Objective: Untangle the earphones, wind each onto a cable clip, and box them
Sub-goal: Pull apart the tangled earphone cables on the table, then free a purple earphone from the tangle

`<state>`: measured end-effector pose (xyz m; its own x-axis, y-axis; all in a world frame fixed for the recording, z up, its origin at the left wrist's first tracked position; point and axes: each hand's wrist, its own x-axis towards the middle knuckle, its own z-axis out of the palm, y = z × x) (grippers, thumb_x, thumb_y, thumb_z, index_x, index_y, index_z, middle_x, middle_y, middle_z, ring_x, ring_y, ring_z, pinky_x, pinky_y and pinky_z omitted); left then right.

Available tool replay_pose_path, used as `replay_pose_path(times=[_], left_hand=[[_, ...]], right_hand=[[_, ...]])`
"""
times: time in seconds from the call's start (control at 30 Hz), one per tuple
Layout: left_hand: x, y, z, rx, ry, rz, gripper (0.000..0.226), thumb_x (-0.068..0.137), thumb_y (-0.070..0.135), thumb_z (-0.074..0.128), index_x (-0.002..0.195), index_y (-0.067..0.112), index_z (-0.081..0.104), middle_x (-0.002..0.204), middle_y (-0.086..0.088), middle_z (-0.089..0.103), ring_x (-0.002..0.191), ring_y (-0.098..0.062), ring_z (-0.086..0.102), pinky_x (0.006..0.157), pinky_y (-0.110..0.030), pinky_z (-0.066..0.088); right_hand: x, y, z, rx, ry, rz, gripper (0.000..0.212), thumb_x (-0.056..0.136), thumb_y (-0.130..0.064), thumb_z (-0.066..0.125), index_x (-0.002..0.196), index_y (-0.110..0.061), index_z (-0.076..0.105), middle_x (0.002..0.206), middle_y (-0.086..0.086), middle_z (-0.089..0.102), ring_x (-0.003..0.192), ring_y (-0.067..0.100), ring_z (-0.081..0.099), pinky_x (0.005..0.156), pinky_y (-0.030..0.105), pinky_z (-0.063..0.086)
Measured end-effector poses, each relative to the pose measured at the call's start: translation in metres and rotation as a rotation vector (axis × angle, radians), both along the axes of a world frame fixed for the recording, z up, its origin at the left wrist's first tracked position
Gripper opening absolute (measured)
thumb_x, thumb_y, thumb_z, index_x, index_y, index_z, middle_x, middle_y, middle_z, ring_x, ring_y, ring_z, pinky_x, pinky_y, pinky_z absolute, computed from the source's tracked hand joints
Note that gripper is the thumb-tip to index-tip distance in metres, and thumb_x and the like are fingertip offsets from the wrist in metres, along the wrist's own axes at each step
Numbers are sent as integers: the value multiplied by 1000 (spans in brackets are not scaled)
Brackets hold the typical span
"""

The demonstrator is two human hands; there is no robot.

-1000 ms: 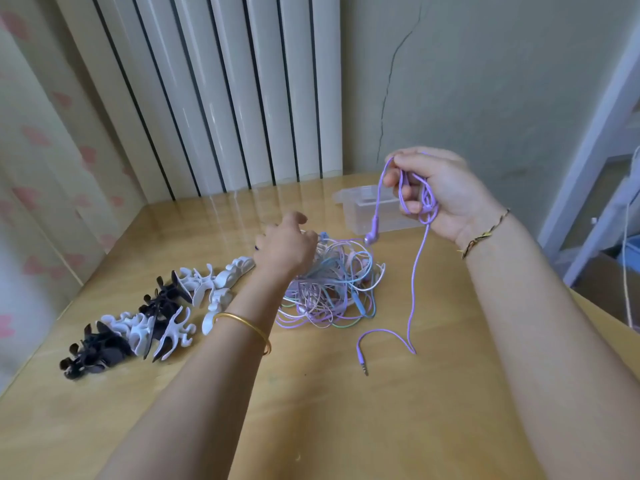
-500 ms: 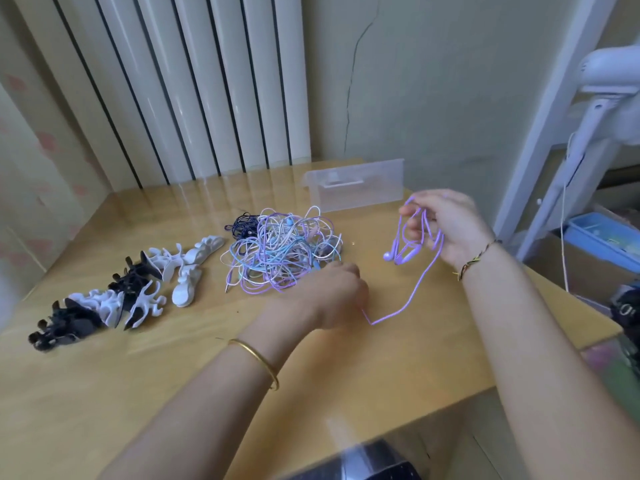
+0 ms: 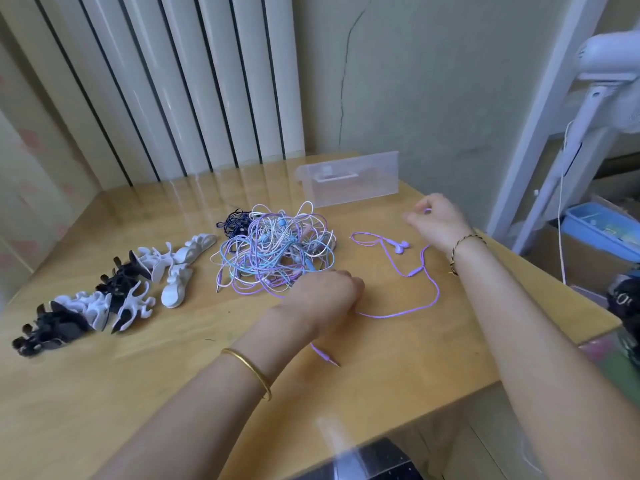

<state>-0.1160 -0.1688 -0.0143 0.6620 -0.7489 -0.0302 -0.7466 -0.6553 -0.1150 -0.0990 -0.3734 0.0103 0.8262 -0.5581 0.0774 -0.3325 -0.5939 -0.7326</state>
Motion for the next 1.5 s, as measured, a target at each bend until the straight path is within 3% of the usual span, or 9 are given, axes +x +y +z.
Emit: replay_pose_path(times=[0.17, 0.3, 0.4, 0.6, 0.83, 1.0, 1.27, 1.4, 1.5], left_hand=[[-13, -5, 19, -355, 187, -66, 11, 90, 7, 47, 97, 10, 55, 95, -8, 61, 87, -27, 61, 73, -37, 50], [-8, -9, 39, -728, 359, -20, 7, 90, 0, 50, 86, 5, 53, 70, 0, 60, 53, -5, 62, 49, -24, 48], [1, -8, 47, -909, 310, 55, 8, 89, 3, 54, 84, 9, 54, 70, 3, 61, 53, -7, 62, 47, -17, 41], [3, 7, 53, -1171, 683, 144, 8, 91, 7, 60, 98, 4, 62, 73, 0, 67, 53, -4, 56, 53, -12, 41], [1, 47, 60, -1240, 950, 200, 18, 95, 10, 53, 87, 12, 68, 74, 3, 69, 65, -7, 58, 67, -24, 42], [-1, 77, 71, -1413, 1181, 247, 21, 94, 12, 49, 91, 12, 69, 73, 5, 68, 64, -6, 61, 80, -29, 45], [6, 95, 87, -1861, 1428, 301, 17, 78, 18, 59, 78, 18, 76, 74, 10, 70, 64, -1, 64, 87, -29, 39], [9, 91, 86, -1983, 1334, 357, 24, 91, 10, 53, 110, 17, 67, 88, 9, 72, 74, 1, 66, 88, -28, 38], [10, 87, 84, -2108, 1161, 410, 19, 92, 6, 54, 103, 18, 65, 90, 8, 74, 79, -1, 69, 93, -31, 39]], right_hand=[[-17, 13, 11, -438, -166, 19, 36, 88, -15, 52, 123, -17, 57, 131, 6, 54, 128, 27, 40, 104, 37, 32], [-41, 41, 21, 88, -193, 412, 20, 97, -7, 43, 95, -16, 61, 91, 10, 68, 78, 24, 67, 77, 29, 51], [-55, 53, 17, 202, -72, 571, 25, 102, -19, 39, 90, -9, 59, 64, 4, 62, 41, 8, 49, 47, 24, 40], [-61, 59, 31, 294, -349, 508, 19, 96, -12, 52, 83, -7, 64, 41, -22, 49, 42, -7, 46, 43, 5, 33], [-34, 71, 43, 390, -608, 347, 24, 96, -14, 51, 77, -20, 64, 38, -21, 39, 40, -1, 36, 41, 9, 28], [-13, 96, 37, 41, -448, 432, 19, 90, -13, 56, 94, -24, 71, 63, -14, 57, 61, 8, 55, 65, 29, 47], [-4, 141, 35, -20, -439, 683, 21, 96, -27, 51, 91, -17, 69, 62, -6, 53, 58, 4, 45, 58, 25, 37], [-13, 156, 34, -377, -281, 698, 28, 101, -34, 36, 106, -21, 60, 81, -7, 54, 83, 22, 54, 69, 36, 42], [-22, 162, 41, -633, -167, 702, 28, 103, -34, 28, 112, -21, 50, 91, -5, 46, 95, 29, 56, 72, 36, 43]])
